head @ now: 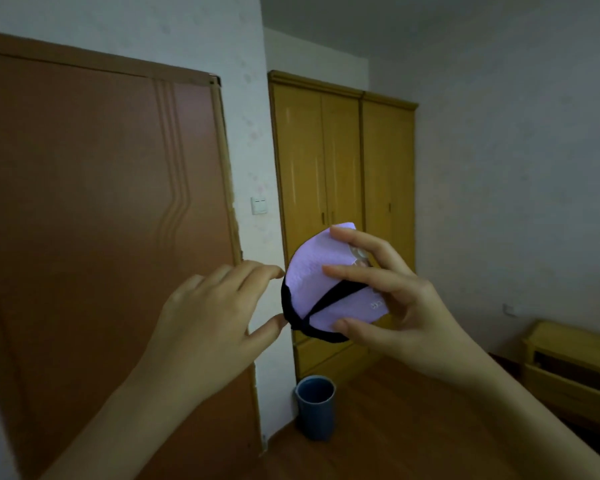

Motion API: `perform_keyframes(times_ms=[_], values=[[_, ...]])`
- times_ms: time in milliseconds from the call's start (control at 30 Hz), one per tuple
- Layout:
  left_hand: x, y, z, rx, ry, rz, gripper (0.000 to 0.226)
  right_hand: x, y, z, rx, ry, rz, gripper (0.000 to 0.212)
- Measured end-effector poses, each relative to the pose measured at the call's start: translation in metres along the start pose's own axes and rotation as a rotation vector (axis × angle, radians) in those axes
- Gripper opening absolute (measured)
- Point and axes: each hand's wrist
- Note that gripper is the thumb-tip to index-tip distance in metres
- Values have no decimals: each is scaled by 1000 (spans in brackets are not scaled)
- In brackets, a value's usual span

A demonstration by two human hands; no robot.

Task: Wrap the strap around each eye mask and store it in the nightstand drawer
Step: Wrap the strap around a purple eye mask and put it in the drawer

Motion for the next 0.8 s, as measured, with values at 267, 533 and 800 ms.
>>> perform_keyframes(times_ms=[267, 533, 800], values=[[180, 12, -109, 157, 35, 186, 46, -66, 146, -34, 81, 65, 134, 48], [382, 113, -238, 310, 160, 475, 48, -204, 277, -40, 159, 217, 462, 46], [524, 278, -359, 411, 151, 793, 50, -368, 345, 2, 296, 367, 770, 44]])
Point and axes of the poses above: each hand's wrist, its own z-axis away from the middle knuckle, its own x-axis out of the palm, y = z × x, and after that the axes turned 11 degrees about y, right-handed
